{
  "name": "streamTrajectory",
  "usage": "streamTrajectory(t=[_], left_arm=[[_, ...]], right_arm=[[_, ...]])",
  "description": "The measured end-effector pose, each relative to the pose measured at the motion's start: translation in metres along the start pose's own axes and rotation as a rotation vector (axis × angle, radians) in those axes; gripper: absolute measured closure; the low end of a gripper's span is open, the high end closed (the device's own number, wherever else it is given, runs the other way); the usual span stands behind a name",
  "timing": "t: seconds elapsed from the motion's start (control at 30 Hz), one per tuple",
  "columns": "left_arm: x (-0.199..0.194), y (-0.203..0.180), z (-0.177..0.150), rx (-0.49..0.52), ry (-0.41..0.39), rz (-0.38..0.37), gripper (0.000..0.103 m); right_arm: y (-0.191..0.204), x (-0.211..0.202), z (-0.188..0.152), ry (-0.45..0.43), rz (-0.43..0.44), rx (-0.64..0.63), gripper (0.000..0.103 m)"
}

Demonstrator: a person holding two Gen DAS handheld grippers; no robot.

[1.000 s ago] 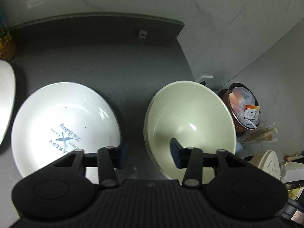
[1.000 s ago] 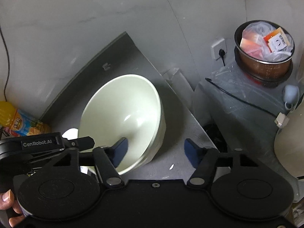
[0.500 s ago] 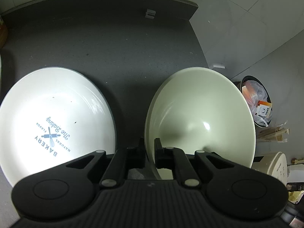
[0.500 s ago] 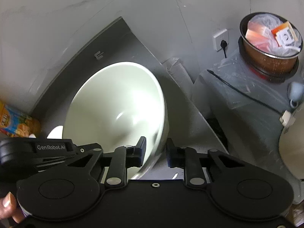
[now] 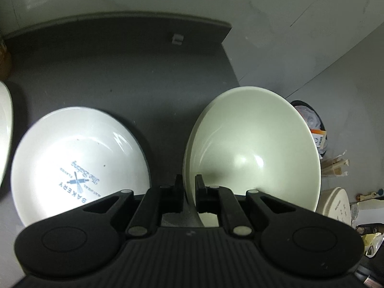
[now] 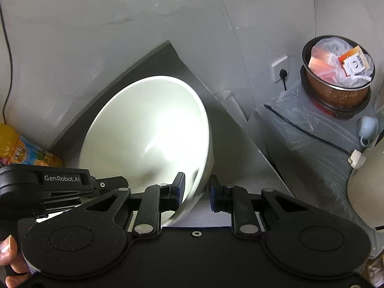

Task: Organize plates and bowls
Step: 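Lift the second cream bowl with both tools and lower it onto the stack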

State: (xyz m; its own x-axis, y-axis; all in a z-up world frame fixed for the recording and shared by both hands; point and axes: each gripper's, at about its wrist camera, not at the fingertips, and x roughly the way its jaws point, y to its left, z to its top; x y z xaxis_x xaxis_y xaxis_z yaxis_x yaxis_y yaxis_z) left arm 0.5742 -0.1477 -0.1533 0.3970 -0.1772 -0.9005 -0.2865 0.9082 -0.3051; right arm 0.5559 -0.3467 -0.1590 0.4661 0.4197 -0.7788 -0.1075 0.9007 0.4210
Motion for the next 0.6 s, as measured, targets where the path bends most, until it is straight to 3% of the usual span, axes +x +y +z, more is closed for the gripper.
streamTrajectory(t=[0.6], left_arm=[[-0.075, 0.025, -0.02, 0.056, -0.069, -0.068, 0.096]], right_arm=[[0.035, -0.053, -0.027, -0.13, -0.004, -0.016, 0.081]])
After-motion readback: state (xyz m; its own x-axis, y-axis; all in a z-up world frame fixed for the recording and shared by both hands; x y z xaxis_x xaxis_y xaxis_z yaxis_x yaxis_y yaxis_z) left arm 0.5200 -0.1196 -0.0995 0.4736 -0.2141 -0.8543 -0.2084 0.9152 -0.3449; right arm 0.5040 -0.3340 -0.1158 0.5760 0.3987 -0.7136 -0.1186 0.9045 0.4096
